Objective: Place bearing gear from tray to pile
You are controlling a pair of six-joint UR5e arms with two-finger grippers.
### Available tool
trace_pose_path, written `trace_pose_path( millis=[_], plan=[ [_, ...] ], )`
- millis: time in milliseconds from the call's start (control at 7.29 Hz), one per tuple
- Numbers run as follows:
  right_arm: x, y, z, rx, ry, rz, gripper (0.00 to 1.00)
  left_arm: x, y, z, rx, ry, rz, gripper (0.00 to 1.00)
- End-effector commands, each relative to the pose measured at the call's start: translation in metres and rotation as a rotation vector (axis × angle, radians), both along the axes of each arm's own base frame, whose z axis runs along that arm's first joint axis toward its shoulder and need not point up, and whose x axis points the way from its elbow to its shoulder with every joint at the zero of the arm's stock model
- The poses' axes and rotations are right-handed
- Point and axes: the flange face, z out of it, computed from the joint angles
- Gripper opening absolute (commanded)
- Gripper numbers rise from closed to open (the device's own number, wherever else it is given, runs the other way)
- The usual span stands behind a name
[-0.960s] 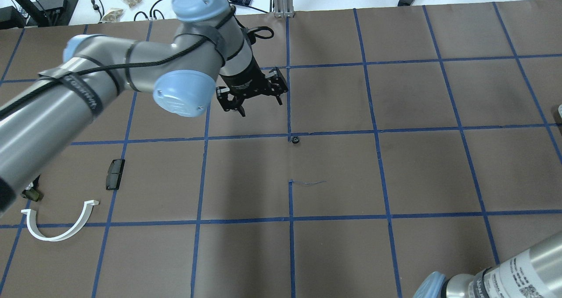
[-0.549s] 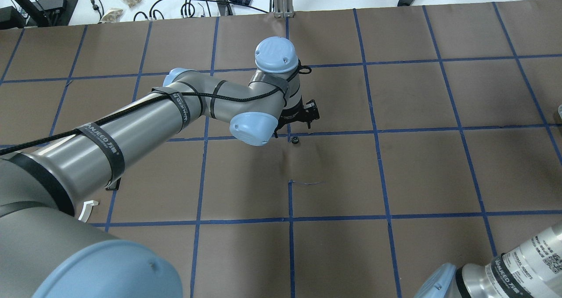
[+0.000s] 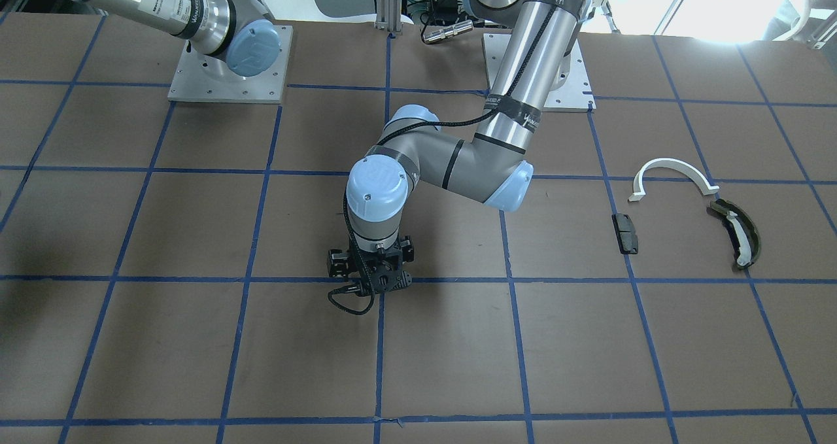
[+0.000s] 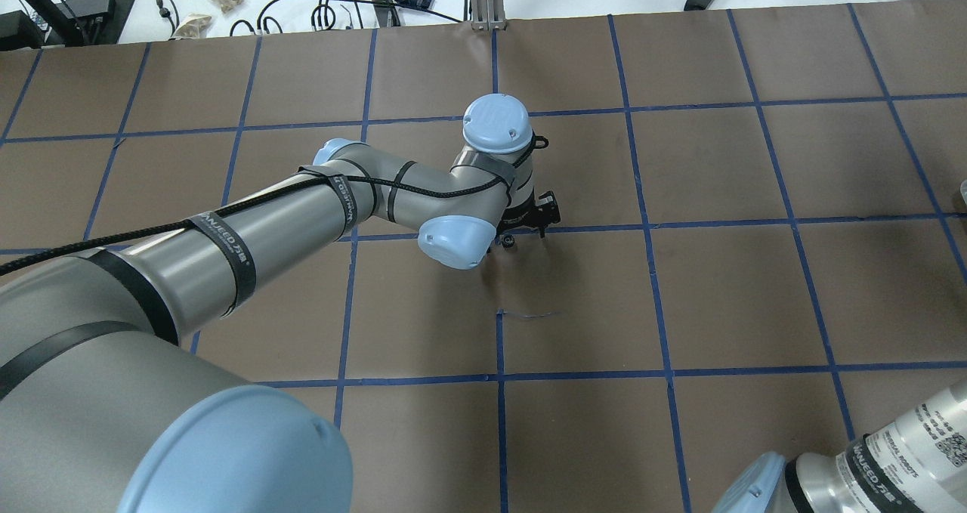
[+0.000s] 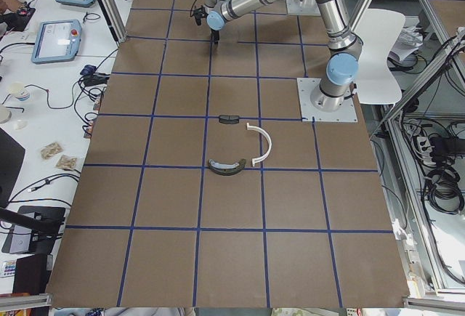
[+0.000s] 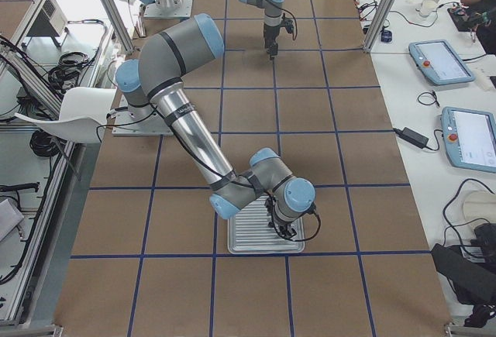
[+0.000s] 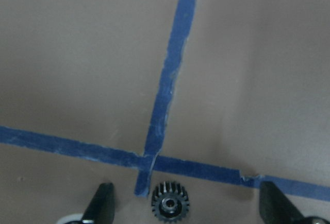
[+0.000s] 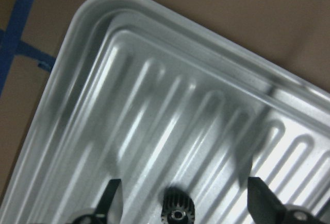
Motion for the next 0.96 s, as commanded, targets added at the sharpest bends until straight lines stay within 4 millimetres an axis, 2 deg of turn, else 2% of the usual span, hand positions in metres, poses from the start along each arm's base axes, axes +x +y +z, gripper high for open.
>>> trace_pose_path(
  millis=[0, 274, 411, 549, 686, 823],
  plan=[
    [-0.001, 0.002, -0.002, 0.015, 0.003, 0.010, 0.46, -0.003, 0.005, 0.003, 0.005, -0.004, -0.008, 0.86],
    [0.004, 0.004, -0.008, 0.022, -0.007, 0.010, 0.32, -0.002, 0.010, 0.010, 0.026, -0.014, -0.016, 0.58],
    [0.004, 0.006, -0.004, 0.025, -0.001, 0.009, 0.21, 0.000, 0.008, 0.012, 0.017, -0.023, -0.019, 0.56],
    [0.004, 0.006, 0.003, 0.021, 0.004, 0.009, 0.16, 0.004, 0.002, 0.017, -0.003, -0.037, -0.014, 0.50],
    [0.004, 0.006, 0.011, 0.019, 0.010, 0.004, 0.15, 0.004, 0.003, 0.014, -0.001, -0.040, -0.016, 0.37],
    [0.010, 0.005, 0.033, 0.016, 0.030, 0.002, 0.15, 0.005, 0.003, 0.013, 0.001, -0.041, -0.014, 0.37]
  ],
)
